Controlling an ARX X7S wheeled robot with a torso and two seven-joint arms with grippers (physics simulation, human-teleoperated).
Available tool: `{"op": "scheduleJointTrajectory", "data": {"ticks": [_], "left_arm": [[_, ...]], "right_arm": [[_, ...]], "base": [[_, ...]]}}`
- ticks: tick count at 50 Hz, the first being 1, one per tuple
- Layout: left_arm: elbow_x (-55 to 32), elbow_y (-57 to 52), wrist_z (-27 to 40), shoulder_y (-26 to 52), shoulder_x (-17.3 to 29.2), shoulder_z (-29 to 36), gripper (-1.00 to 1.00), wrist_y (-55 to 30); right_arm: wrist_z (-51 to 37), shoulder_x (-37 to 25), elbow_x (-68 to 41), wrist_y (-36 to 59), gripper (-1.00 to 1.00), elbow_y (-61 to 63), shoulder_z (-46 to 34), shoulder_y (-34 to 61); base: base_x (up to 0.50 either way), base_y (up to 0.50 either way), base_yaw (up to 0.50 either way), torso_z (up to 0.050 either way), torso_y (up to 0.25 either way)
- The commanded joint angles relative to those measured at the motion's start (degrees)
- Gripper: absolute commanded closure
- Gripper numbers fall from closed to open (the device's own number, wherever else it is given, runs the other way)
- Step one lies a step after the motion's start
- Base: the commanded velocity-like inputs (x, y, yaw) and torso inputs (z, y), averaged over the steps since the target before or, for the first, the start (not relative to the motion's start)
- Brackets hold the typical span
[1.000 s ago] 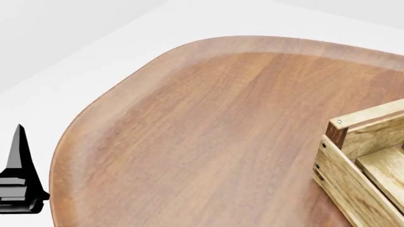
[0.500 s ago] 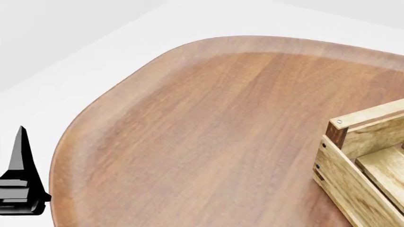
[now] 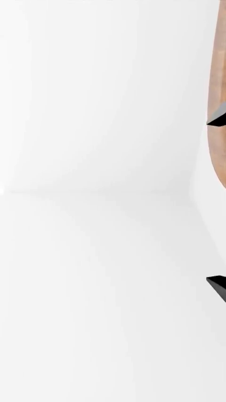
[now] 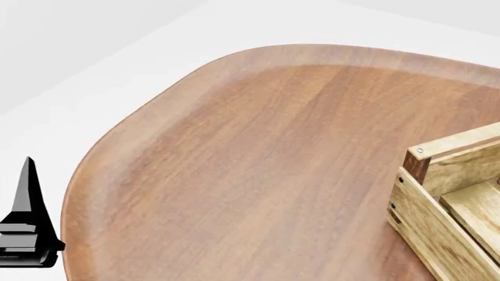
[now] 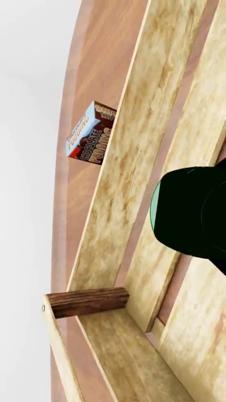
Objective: Pick up the salad dressing and put it in the tray.
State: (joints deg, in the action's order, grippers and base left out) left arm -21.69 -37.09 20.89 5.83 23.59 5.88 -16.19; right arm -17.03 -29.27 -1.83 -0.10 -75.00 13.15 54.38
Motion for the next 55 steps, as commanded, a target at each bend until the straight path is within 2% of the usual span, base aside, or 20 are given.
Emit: {"op": "scheduleJointTrajectory", "data": {"ticks": [1,15,16,42,55], "left_arm": [[-0.15,-0.17,0.13,0.17,0.18,0.18,-1.00,-0.12],[-0.20,-0.14,0.30,0.21,0.37,0.30,-1.00,0.05],[-0.20,-0.14,0.31,0.21,0.38,0.31,-1.00,0.06],[-0.37,0.05,0.67,-0.06,0.60,0.37,-1.00,0.57],[-0.58,-0.29,0.98,-0.15,0.84,0.21,-1.00,0.59]], "right_arm": [[-0.47,-0.13,1.76,-0.26,1.00,0.03,0.00,0.23],[-0.79,-0.14,1.82,-0.19,1.00,0.02,0.14,0.16],[-0.90,-0.14,1.84,-0.19,-1.00,0.03,0.13,0.17],[-1.19,0.04,1.73,-0.70,-1.00,0.02,0.07,-0.48],[2.83,-0.76,2.58,-0.31,-1.00,0.04,-1.59,2.02]], "base": [[0.00,0.00,0.00,0.000,0.000],[0.00,0.00,0.00,0.001,0.000],[0.00,0.00,0.00,0.000,0.000],[0.00,0.00,0.00,0.000,0.000],[0.00,0.00,0.00,0.000,0.000]]}}
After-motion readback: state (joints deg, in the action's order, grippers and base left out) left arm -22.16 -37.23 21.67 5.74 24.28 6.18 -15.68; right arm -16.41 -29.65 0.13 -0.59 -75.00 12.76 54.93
